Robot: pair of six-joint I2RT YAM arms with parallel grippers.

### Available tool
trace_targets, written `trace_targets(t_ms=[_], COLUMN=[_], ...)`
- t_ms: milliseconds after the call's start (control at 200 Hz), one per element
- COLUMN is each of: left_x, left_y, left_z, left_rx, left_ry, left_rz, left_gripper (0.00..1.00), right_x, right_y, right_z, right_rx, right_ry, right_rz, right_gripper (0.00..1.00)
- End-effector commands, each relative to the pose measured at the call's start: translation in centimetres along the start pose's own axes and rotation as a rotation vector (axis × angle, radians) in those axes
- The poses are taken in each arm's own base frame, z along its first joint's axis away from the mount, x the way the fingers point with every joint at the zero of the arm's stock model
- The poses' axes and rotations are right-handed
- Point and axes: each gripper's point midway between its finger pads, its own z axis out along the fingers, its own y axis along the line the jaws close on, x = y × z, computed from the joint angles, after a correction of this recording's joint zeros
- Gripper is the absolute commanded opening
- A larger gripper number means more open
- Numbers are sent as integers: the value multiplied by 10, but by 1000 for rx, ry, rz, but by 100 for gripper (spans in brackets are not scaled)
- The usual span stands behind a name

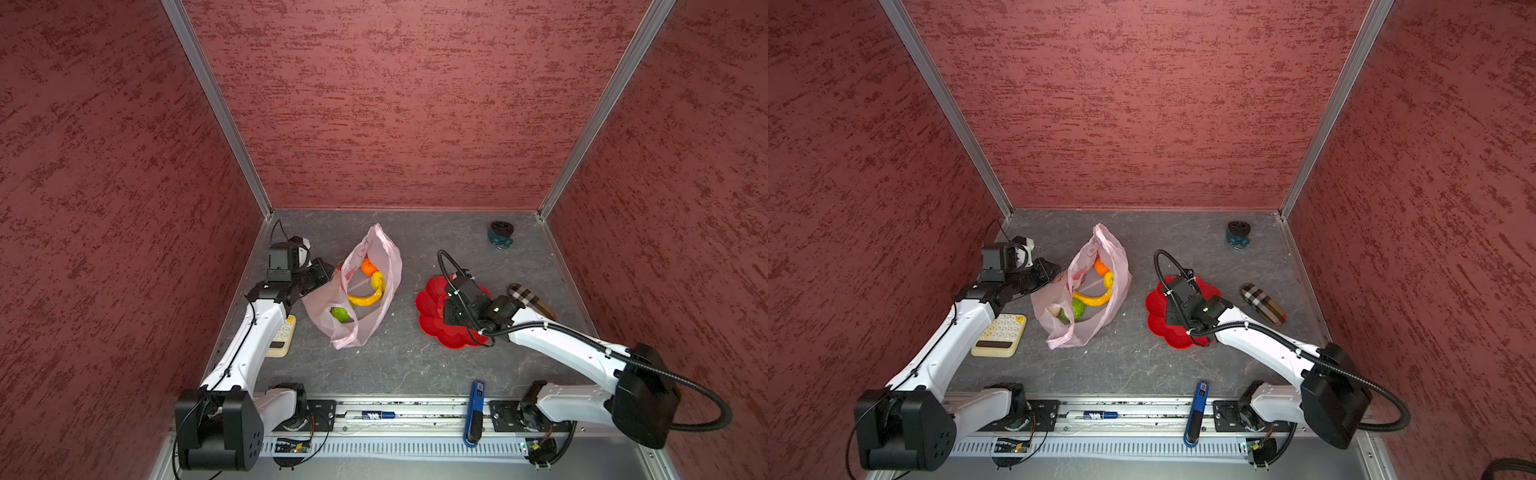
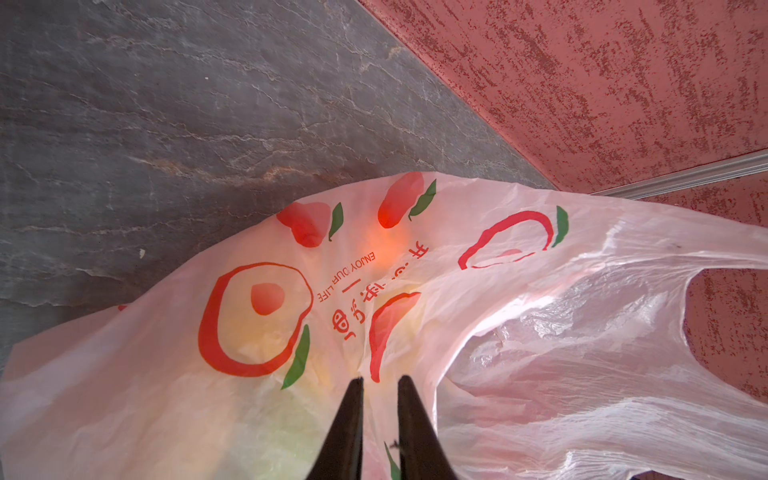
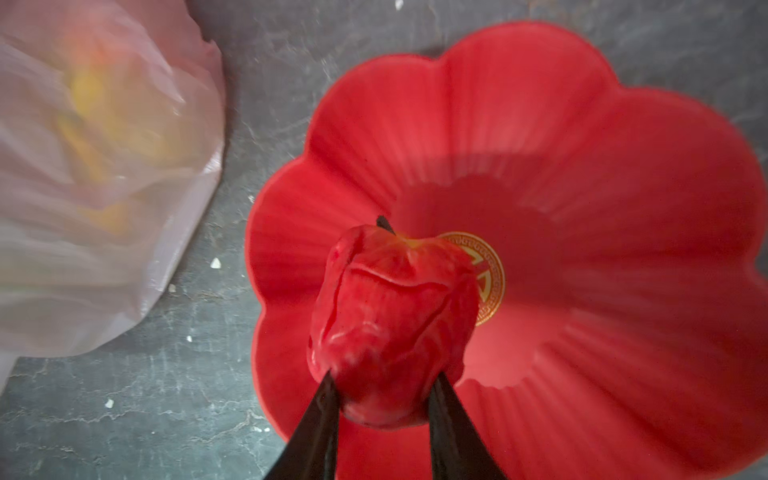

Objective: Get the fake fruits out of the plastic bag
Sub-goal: 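Lower the red apple onto the red plate and open the right gripper, then move the right gripper back into the bag toward the banana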

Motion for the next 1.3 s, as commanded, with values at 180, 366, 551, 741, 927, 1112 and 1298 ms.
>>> trace_targets(t_ms=[180,366,551,741,927,1112,1298], left_x=[-8,-8,-8,-6,-7,-9,-6], left_y=[-16,-18,-18,-14,-16,-25,-31], left_z=[-11,-13,-13,-9,-8,-11,-6], left_rx=[37,42,41,35,48,63,80], left_ry=[-32,-31,-29,-27,-28,-9,56], left_rz=[20,26,32,27,20,54,70], left_gripper=[18,18,18,18,18,26,37], right_x=[0,-7,-53,-101,-91,-68,-63], right_y=[3,6,42,140,246,283,279], right_z=[23,19,-34,-105,-102,-56,-35], right_rx=[-17,-19,-101,-237,-413,-464,-440], right_ry=[9,-6,-107,-234,-185,-94,-74], right_rz=[60,62,-11,-216,-384,-408,-391], right_gripper=[40,61,63,57,51,45,44])
